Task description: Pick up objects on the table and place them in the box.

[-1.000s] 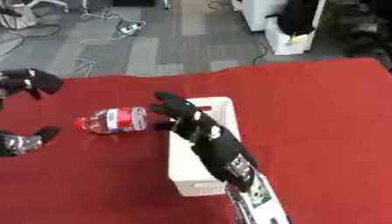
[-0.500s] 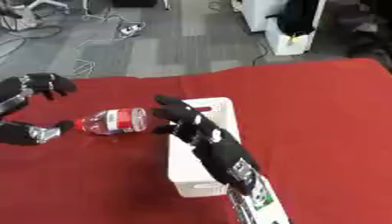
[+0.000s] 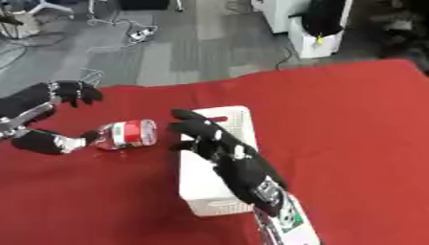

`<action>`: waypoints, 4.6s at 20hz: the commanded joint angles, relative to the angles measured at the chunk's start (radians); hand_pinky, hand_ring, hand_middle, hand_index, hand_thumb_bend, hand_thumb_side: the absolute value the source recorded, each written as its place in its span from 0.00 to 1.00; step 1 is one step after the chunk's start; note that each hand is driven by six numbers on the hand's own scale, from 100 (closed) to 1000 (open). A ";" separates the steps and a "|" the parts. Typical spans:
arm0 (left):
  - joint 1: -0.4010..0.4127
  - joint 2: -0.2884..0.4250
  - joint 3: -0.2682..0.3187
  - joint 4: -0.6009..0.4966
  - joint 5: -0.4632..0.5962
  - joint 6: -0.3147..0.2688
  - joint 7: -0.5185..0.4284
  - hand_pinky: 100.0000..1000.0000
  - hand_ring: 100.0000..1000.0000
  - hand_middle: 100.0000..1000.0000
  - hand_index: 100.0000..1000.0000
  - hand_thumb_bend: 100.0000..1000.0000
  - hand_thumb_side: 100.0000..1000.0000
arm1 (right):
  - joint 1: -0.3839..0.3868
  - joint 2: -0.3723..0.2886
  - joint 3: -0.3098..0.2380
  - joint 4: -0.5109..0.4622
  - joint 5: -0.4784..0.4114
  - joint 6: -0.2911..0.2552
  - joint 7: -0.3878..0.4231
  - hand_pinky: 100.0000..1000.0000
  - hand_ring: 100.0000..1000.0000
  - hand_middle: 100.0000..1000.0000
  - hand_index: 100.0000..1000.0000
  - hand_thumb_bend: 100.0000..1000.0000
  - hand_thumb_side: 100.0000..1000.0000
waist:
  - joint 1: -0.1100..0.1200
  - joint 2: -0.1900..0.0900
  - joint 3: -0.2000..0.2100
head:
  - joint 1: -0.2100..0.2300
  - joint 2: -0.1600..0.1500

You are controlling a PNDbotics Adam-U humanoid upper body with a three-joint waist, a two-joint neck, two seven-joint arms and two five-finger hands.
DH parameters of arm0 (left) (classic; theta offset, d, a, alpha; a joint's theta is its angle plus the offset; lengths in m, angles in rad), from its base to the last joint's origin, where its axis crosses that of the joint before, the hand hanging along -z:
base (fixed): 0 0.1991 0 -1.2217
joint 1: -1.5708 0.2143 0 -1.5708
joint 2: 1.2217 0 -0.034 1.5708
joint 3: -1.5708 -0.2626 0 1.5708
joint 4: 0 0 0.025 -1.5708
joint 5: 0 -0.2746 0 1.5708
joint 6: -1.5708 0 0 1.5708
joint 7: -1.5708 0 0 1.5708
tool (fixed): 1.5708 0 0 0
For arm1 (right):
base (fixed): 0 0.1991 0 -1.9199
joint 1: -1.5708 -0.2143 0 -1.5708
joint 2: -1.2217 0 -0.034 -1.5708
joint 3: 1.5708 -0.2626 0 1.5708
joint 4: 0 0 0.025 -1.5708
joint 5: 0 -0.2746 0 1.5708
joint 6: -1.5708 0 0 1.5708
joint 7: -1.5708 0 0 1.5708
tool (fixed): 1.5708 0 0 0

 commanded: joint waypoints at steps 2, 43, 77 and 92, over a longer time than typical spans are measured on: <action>-0.031 0.004 0.001 0.006 -0.017 -0.011 0.002 0.52 0.68 0.75 0.84 0.21 0.56 | -0.010 -0.010 0.006 -0.014 -0.003 0.003 0.006 0.84 0.96 1.00 0.93 0.43 1.00 | 0.005 -0.011 -0.003 | 0.015 -0.014; -0.109 -0.060 0.027 0.179 -0.236 -0.082 -0.044 0.65 0.76 0.80 0.91 0.32 0.76 | -0.011 -0.044 0.014 -0.039 -0.023 0.032 0.019 0.84 0.96 1.00 0.92 0.43 1.00 | 0.045 0.020 -0.052 | 0.038 -0.016; -0.074 -0.021 0.031 0.183 -0.299 -0.093 -0.002 0.64 0.75 0.79 0.90 0.33 0.77 | -0.036 -0.048 0.014 -0.045 -0.028 0.034 0.023 0.84 0.97 1.00 0.92 0.43 1.00 | 0.045 0.051 -0.071 | 0.050 -0.047; -0.096 -0.008 0.063 0.241 -0.340 -0.081 0.033 0.63 0.75 0.78 0.90 0.33 0.76 | -0.077 -0.041 0.021 -0.024 -0.027 0.014 0.042 0.85 0.97 1.00 0.92 0.44 1.00 | 0.038 0.072 -0.131 | 0.085 -0.139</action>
